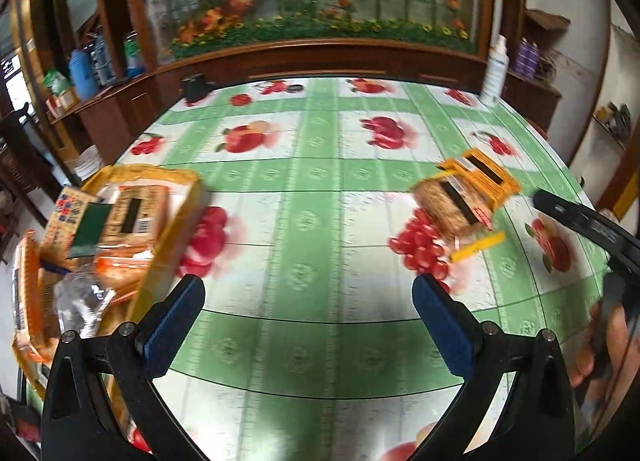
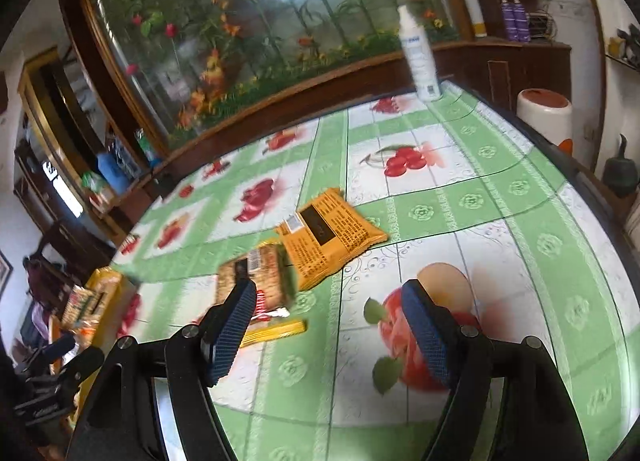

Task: Organize snacks
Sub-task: 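Move both tools back to the remaining packs on the table, then grasp orange-yellow pack with right tool while left tool grasps brown striped pack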

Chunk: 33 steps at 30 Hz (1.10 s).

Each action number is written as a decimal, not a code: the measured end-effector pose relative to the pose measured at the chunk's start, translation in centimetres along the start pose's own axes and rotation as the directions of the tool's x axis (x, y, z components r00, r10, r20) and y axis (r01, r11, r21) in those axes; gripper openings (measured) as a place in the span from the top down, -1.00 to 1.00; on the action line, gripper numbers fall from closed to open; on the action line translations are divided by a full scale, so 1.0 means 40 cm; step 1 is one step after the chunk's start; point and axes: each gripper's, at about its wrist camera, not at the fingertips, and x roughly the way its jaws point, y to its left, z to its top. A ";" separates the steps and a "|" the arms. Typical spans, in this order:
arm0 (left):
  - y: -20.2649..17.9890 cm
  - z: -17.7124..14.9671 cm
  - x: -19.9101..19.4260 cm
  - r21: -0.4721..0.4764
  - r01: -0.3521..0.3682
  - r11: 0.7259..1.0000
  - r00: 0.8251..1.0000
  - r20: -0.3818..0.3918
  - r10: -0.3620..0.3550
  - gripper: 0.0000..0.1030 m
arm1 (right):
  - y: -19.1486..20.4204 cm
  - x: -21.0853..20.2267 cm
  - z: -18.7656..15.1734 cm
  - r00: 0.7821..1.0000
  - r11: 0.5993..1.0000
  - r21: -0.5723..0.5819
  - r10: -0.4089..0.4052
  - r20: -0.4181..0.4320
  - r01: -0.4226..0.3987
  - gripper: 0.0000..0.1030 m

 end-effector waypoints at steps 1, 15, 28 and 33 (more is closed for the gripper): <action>-0.005 0.000 0.002 0.005 0.004 1.000 1.000 -0.003 -0.004 -1.00 | 0.001 0.016 0.005 1.000 1.000 -0.017 -0.006 -0.013 0.006 -0.51; -0.052 0.018 0.071 -0.030 0.073 0.997 0.995 -0.071 -0.075 -1.00 | 0.063 0.191 0.064 0.990 0.948 -0.316 -0.068 -0.127 0.024 -0.49; -0.040 0.033 0.105 -0.045 0.088 0.995 0.991 -0.095 -0.092 -1.00 | 0.114 0.280 0.099 0.979 0.883 -0.469 -0.104 -0.178 0.009 -0.62; -0.016 0.040 0.106 -0.070 0.091 0.993 0.991 -0.093 -0.097 -1.00 | 0.162 0.309 0.114 0.969 0.781 -0.616 -0.215 -0.119 0.098 -0.85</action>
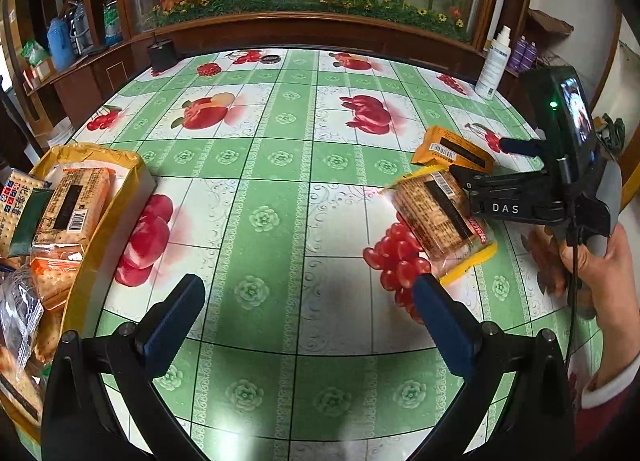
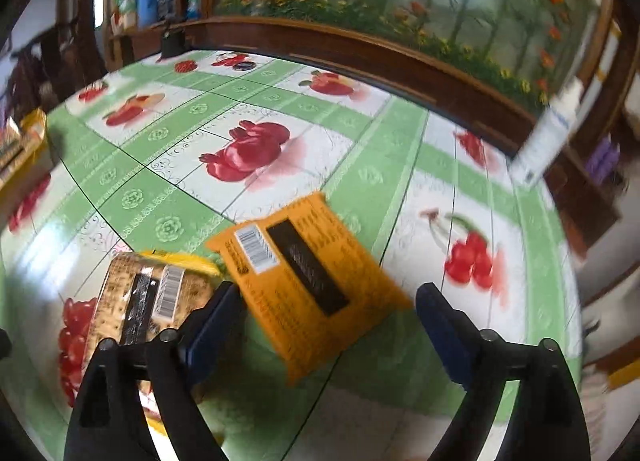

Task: Organize snacks
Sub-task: 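Grasp orange-yellow pack with right tool while left tool grasps brown striped pack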

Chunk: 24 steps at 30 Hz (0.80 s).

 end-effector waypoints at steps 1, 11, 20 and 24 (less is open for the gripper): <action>0.001 0.001 0.001 -0.001 0.000 1.000 1.000 -0.002 0.000 -1.00 | 0.005 0.003 0.009 1.000 0.999 -0.026 -0.020 -0.003 0.019 -0.94; -0.010 0.010 0.010 -0.014 0.027 1.000 0.999 -0.020 -0.027 -1.00 | -0.029 0.056 0.016 0.977 0.977 0.111 0.194 -0.093 -0.183 -0.73; -0.105 0.026 0.021 -0.109 0.064 0.992 0.998 -0.018 -0.067 -1.00 | -0.089 -0.080 -0.132 0.986 0.900 0.415 0.162 -0.042 -0.130 -0.40; -0.147 0.039 0.038 -0.211 0.043 0.976 0.999 -0.004 -0.044 -1.00 | -0.101 -0.172 -0.221 0.987 0.845 0.511 0.157 0.039 -0.155 -0.40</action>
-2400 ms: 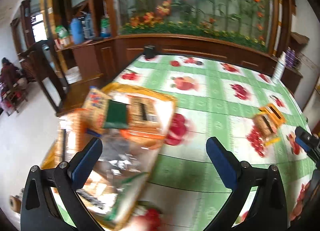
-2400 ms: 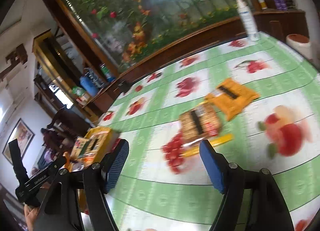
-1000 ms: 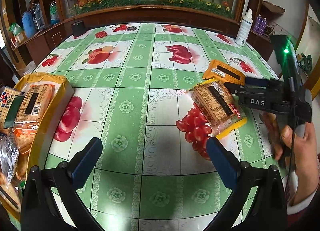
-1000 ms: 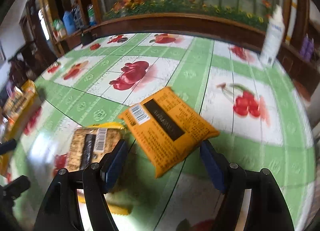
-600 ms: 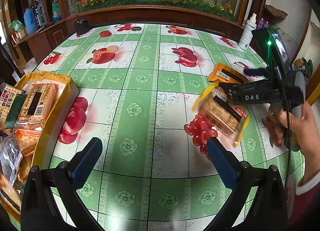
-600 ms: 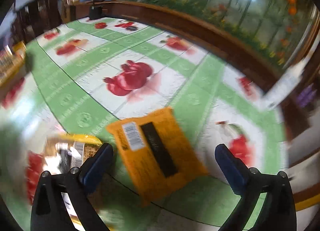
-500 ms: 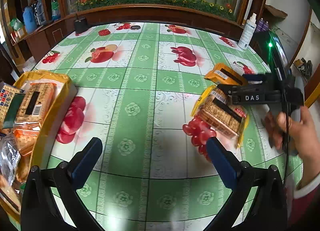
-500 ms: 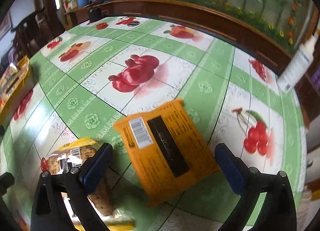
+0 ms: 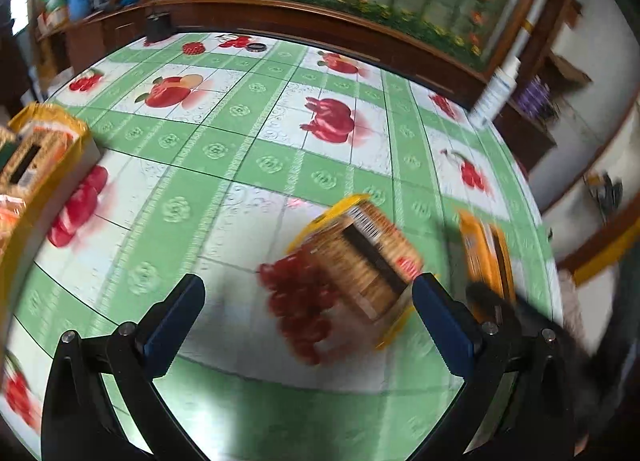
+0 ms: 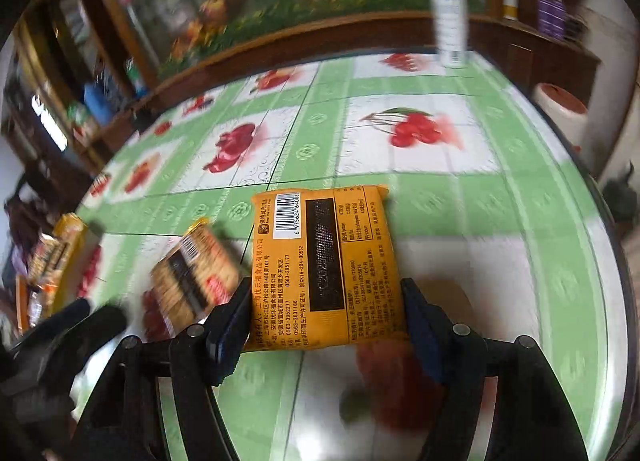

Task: Organize snacks
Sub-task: 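Grasp orange-yellow pack with right tool while left tool grasps brown striped pack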

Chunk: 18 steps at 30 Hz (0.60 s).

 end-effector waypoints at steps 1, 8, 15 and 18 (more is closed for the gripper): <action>-0.014 0.001 0.005 -0.008 -0.016 1.000 1.000 0.009 0.016 -1.00 | -0.006 -0.010 -0.012 1.000 1.000 0.013 0.002 0.010 -0.002 -0.40; -0.075 0.003 0.084 -0.057 -0.104 0.993 0.994 -0.024 0.102 -1.00 | -0.086 -0.102 -0.053 0.993 0.994 0.108 0.008 0.114 -0.020 -0.40; -0.069 -0.001 0.118 -0.016 -0.094 0.995 0.994 -0.048 0.093 -1.00 | -0.108 -0.105 -0.049 0.984 0.979 0.155 0.110 0.141 -0.131 -0.40; -0.065 0.001 0.115 0.021 -0.066 0.998 0.997 -0.041 0.067 -0.93 | -0.109 -0.109 -0.049 0.979 0.974 0.164 0.133 0.155 -0.158 -0.40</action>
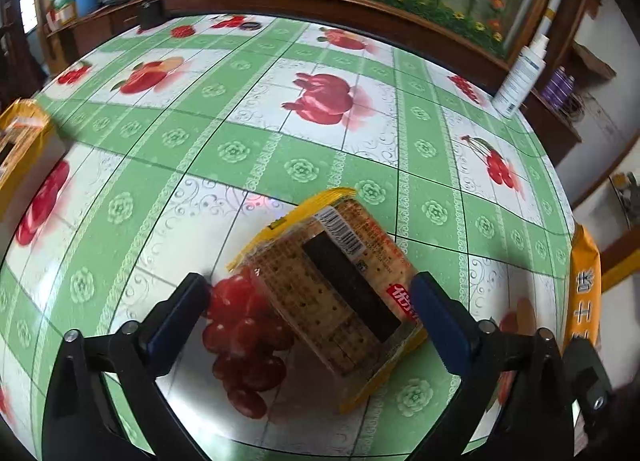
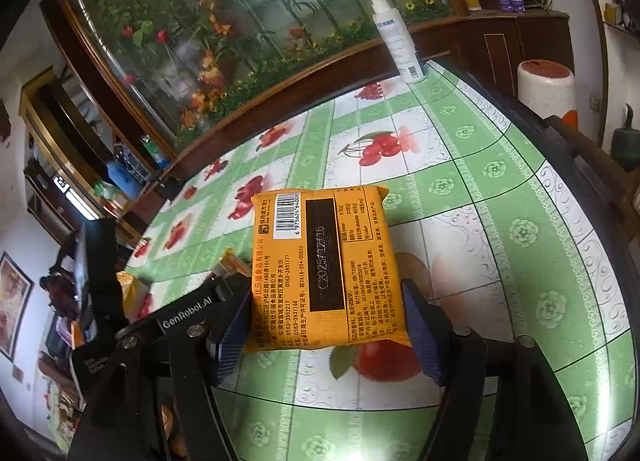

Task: Organize snacks
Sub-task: 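Grasp orange-yellow pack with right tool while left tool grasps brown striped pack, then carry both held packs over the yellow tray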

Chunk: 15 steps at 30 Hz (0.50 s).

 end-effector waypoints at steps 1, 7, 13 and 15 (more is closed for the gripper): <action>0.002 0.000 -0.001 0.012 0.008 1.000 1.000 0.002 -0.008 -0.88 | 0.002 -0.001 0.000 1.000 1.000 -0.003 -0.003 0.003 0.004 -0.40; 0.014 0.002 -0.028 0.087 0.061 0.994 0.998 0.026 -0.064 -0.23 | 0.003 -0.003 -0.004 1.000 1.000 0.007 0.007 0.010 -0.007 -0.40; 0.064 0.003 -0.047 0.126 0.087 0.988 0.995 0.039 -0.093 0.26 | 0.007 -0.011 -0.006 0.999 1.000 0.002 0.031 0.021 -0.031 -0.31; 0.082 0.003 -0.050 0.125 0.088 0.988 0.995 0.036 -0.093 0.26 | 0.010 -0.009 -0.007 1.000 1.000 -0.005 0.017 0.019 -0.017 -0.31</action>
